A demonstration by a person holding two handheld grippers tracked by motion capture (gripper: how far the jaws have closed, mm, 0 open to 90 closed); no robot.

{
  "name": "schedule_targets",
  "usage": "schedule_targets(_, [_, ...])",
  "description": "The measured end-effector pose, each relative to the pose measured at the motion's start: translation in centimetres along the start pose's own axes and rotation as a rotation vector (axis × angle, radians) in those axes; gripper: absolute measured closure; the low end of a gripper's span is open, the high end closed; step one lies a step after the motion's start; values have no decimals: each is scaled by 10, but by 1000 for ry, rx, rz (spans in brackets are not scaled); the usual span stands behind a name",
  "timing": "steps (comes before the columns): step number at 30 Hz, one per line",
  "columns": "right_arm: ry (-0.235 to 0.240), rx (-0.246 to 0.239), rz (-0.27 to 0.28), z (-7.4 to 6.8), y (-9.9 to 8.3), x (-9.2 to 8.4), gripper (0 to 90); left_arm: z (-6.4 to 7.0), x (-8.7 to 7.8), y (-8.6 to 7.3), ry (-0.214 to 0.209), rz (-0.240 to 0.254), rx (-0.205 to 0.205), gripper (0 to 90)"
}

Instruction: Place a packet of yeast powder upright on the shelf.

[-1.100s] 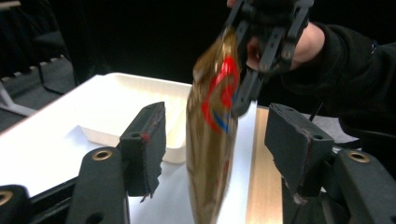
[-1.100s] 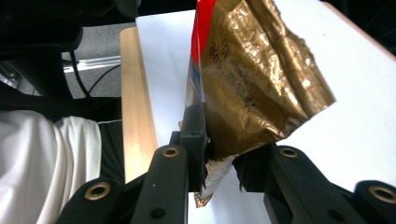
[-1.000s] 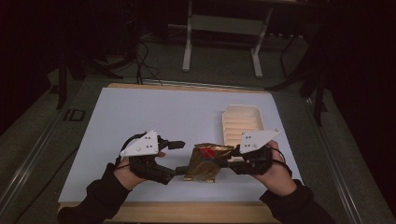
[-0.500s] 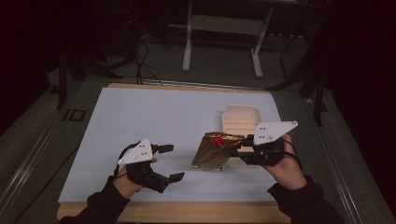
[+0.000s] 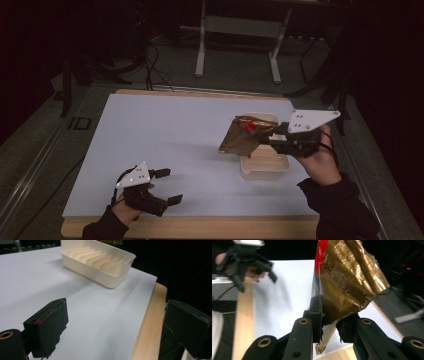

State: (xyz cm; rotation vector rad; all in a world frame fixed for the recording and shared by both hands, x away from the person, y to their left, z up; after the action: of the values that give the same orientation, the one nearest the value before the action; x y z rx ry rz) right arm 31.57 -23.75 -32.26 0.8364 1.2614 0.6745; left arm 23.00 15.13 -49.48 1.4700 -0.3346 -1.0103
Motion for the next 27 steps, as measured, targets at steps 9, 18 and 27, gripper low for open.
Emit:
schedule_targets(9, [-113,-13,-28,30,-2,-21,758,-5,-6,-7,34,30,-39,60])
schedule_targets(18, [-177,-1,-61,63,-24,-22,758,-6,-12,-10,25,46,-67,20])
schedule_targets(27, [-193,23,-143,94,-42,-3,758,-6,-15,-13,31,42,-82,20])
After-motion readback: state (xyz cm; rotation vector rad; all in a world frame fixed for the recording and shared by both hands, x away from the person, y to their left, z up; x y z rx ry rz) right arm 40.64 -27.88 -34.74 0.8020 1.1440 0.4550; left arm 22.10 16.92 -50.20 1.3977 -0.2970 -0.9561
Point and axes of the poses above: each handheld gripper's, and its own axes: x roughly forward along the jaws, y roughly out of its top, z roughly to its right, the point moved 1 cm from there along x, roughly forward along the jaws, and after that the axes turned 11 degrees about y, right-handed, at the moved point
